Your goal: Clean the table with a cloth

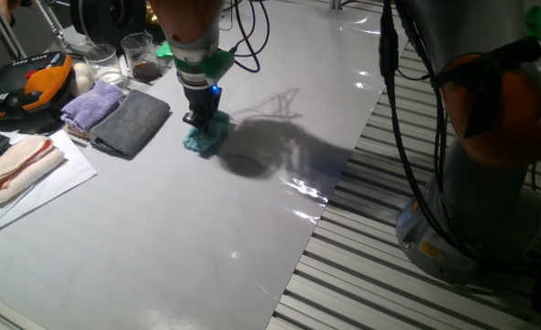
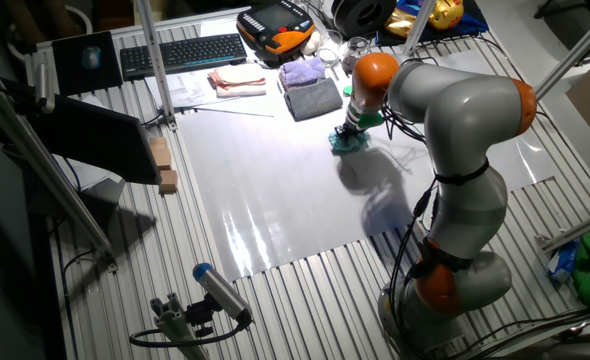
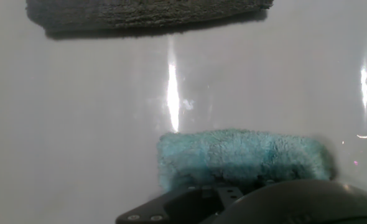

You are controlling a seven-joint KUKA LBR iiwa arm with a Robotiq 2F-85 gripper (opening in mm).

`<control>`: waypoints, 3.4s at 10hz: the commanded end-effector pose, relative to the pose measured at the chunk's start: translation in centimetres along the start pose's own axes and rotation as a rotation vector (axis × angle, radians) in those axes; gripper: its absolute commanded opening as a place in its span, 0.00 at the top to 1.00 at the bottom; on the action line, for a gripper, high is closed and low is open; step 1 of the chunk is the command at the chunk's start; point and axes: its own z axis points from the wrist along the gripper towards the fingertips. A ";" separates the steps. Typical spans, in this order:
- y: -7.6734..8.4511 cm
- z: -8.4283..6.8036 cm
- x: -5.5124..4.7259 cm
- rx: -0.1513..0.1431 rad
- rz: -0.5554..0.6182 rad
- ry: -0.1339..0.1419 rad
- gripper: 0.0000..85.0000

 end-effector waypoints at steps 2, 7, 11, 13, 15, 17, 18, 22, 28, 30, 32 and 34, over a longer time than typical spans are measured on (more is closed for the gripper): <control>-0.6 -0.2 0.0 0.009 -0.006 -0.006 1.00; -3.9 -0.8 0.3 0.003 -0.002 0.017 1.00; -5.6 -0.7 0.7 0.005 -0.010 0.024 1.00; -5.9 -0.6 0.8 -0.009 0.002 0.028 1.00; -5.9 -0.6 0.8 -0.023 0.045 0.039 1.00; -5.9 -0.6 0.8 0.031 0.071 0.053 1.00; -5.9 -0.6 0.8 0.024 0.061 0.054 1.00; -6.3 -0.8 0.7 0.014 -0.025 0.007 1.00; -9.5 0.4 0.4 0.021 -0.058 0.002 1.00; -10.6 1.1 0.6 0.009 -0.050 0.000 1.00; -11.5 1.1 1.0 0.006 -0.051 -0.002 1.00; -12.3 0.8 1.4 0.018 -0.057 0.003 1.00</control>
